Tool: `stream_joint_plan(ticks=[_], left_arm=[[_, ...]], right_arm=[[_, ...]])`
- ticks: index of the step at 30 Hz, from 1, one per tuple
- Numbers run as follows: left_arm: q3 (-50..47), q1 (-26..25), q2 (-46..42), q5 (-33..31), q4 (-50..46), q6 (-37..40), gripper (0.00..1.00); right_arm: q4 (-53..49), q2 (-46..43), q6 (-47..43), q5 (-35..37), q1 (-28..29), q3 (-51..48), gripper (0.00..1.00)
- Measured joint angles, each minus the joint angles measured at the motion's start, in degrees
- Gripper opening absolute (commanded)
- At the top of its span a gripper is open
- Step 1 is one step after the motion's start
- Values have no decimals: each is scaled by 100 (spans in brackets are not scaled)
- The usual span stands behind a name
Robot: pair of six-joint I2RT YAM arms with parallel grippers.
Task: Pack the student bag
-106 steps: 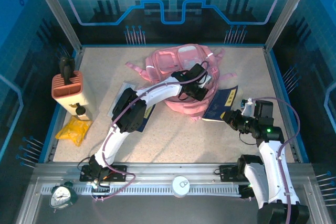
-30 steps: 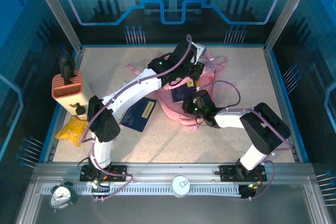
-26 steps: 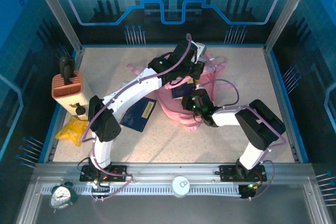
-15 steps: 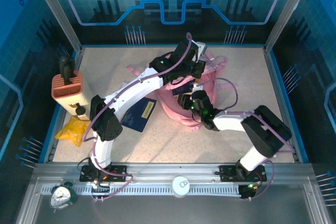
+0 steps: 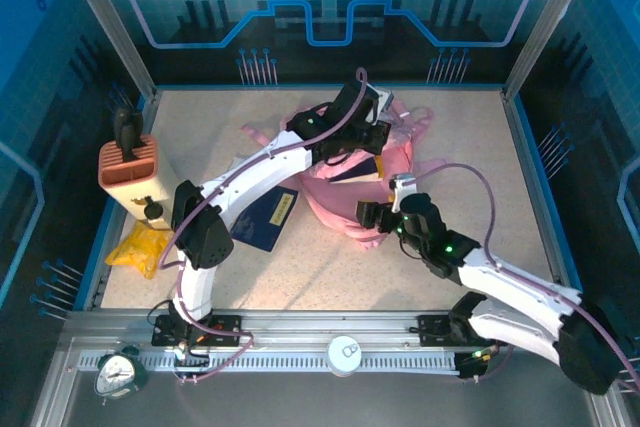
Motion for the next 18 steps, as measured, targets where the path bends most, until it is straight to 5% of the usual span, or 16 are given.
stream_joint_plan(ticks=[7,18], left_arm=[[-603,-50,81,166,201,-192,1],[-1272,-186,37,815,542,-431,38]], right_arm=[[-1390,-927,-11,55,-2,-2,100],[-2090,-1049,-9,-535,-2,105,100]])
